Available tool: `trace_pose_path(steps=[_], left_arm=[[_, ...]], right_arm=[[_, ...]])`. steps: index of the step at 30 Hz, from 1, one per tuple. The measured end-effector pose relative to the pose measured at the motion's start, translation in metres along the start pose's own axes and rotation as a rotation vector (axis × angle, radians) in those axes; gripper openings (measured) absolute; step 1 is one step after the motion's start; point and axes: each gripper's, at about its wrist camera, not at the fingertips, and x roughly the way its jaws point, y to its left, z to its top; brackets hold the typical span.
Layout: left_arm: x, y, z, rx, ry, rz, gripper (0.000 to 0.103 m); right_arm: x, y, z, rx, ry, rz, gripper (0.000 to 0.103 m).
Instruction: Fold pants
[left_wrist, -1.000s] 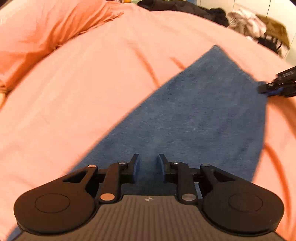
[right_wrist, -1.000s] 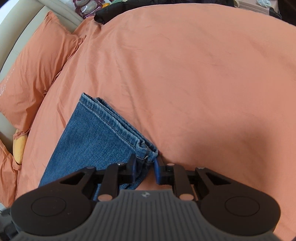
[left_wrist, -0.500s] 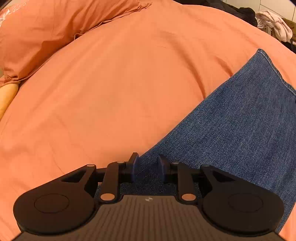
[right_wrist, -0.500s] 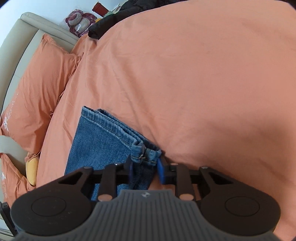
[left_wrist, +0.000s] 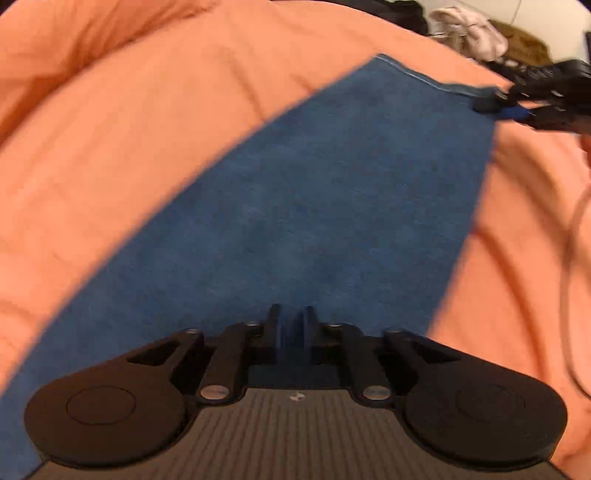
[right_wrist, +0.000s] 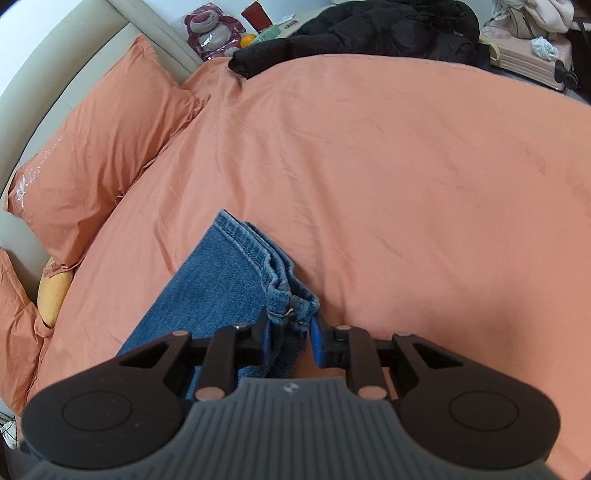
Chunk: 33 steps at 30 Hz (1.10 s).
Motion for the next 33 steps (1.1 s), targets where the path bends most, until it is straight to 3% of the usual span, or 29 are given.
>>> trace_pose_path(steps=[3,8,10,17,22,26,33], left_arm=[[0.004,-0.022,-0.013,0.025,0.007,0.016,0.014],[-0.004,-0.018,-0.027,-0.1,-0.002,-0.053,0.006],[-0.012,-0.018,-0.038,-0.115,-0.001,-0.094,0.012],[-0.066,-0.013,-0.095,-0.13,-0.079,-0.069,0.014],[-0.108,0.018,-0.14,-0.192,-0.15,0.009,0.017],[-0.136,0.048,-0.177,-0.242,-0.171,0.134,0.017],[-0.171,0.092,-0.233,-0.347,-0.168,0.248,0.017]], right_arm=[[-0.017,0.013,0.002,-0.043,-0.025,0.026,0.016],[-0.058,0.058,-0.001,-0.181,-0.088,0.084,0.014],[-0.079,0.082,-0.005,-0.269,-0.116,0.112,0.013],[-0.152,0.184,-0.04,-0.558,-0.198,0.191,0.01],[-0.185,0.261,-0.086,-0.74,-0.216,0.224,0.009],[-0.189,0.326,-0.142,-0.877,-0.191,0.248,0.009],[-0.151,0.403,-0.247,-0.997,-0.026,0.3,0.008]])
